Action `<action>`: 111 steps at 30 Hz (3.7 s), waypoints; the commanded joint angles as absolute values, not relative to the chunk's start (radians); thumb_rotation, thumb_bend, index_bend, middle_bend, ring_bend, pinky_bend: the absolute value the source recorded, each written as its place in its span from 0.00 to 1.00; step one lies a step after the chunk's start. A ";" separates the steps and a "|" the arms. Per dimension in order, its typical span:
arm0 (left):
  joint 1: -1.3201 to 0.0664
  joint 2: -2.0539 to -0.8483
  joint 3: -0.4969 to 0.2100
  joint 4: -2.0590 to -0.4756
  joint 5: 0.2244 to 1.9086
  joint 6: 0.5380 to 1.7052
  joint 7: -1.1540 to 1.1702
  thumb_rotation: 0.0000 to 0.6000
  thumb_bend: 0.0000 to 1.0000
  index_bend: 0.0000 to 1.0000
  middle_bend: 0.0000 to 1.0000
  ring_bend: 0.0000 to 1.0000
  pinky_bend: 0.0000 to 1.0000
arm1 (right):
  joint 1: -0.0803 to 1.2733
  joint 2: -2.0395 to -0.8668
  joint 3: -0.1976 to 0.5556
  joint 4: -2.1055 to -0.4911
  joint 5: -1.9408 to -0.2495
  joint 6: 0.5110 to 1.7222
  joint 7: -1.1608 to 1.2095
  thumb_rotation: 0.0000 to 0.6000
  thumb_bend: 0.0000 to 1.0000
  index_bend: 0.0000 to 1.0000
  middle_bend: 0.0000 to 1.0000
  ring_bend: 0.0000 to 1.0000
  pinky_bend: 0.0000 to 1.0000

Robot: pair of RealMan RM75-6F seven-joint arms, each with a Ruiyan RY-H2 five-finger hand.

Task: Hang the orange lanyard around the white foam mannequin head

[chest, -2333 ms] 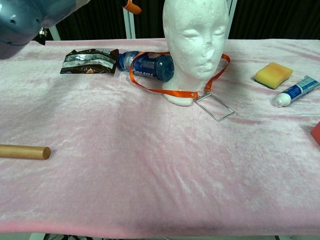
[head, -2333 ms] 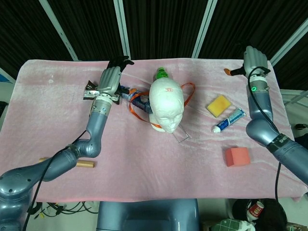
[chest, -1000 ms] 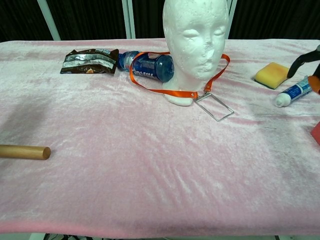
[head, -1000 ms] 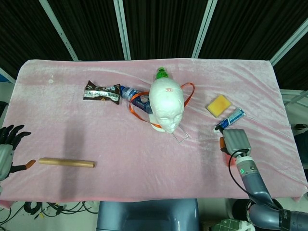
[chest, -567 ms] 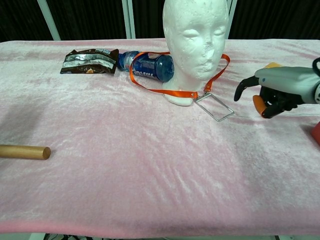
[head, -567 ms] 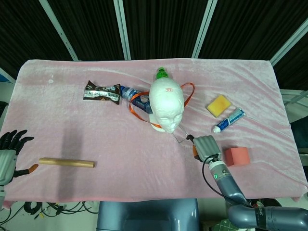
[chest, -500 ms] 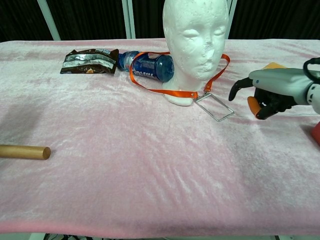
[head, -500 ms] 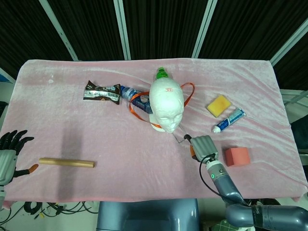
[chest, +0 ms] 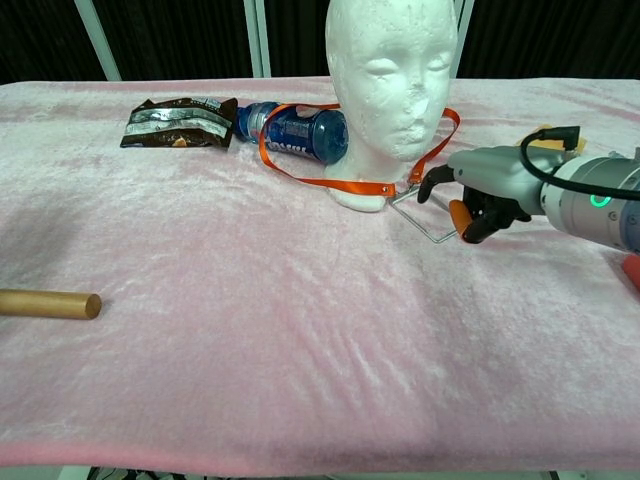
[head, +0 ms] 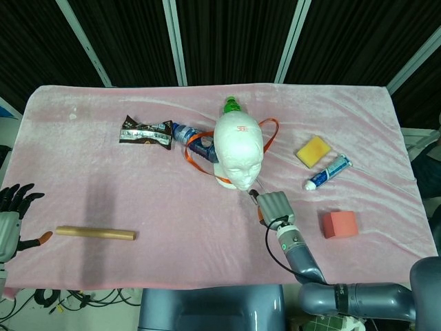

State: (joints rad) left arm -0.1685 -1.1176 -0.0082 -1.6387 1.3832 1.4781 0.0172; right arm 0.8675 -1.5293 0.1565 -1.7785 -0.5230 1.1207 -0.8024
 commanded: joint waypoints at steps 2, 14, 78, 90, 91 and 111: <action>-0.163 -1.120 -0.017 -1.637 1.379 1.480 0.025 1.00 0.04 0.23 0.11 0.00 0.00 | 0.882 -1.550 0.153 -1.744 -0.496 1.116 -0.814 1.00 0.86 0.23 0.93 0.91 0.81; -0.150 -1.130 -0.033 -1.634 1.389 1.481 0.029 1.00 0.04 0.23 0.11 0.00 0.00 | 0.875 -1.557 0.123 -1.701 -0.480 1.083 -0.791 1.00 0.86 0.33 0.93 0.91 0.81; -0.122 -1.141 -0.083 -1.642 1.386 1.464 0.035 1.00 0.04 0.23 0.11 0.00 0.00 | 0.856 -1.580 0.036 -1.837 -0.543 1.103 -0.764 1.00 0.87 0.48 0.93 0.91 0.82; -0.119 -1.141 -0.090 -1.641 1.388 1.469 0.029 1.00 0.04 0.23 0.11 0.00 0.00 | 0.859 -1.568 0.014 -1.900 -0.534 1.115 -0.787 1.00 0.87 0.52 0.93 0.92 0.82; -0.119 -1.141 -0.090 -1.641 1.387 1.469 0.030 1.00 0.04 0.23 0.11 0.00 0.00 | 0.858 -1.564 0.009 -1.909 -0.536 1.116 -0.788 1.00 0.87 0.52 0.93 0.92 0.82; -0.117 -1.144 -0.094 -1.641 1.385 1.465 0.041 1.00 0.04 0.23 0.11 0.00 0.00 | 0.838 -1.516 0.040 -1.969 -0.577 1.142 -0.723 1.00 0.41 0.12 0.88 0.88 0.82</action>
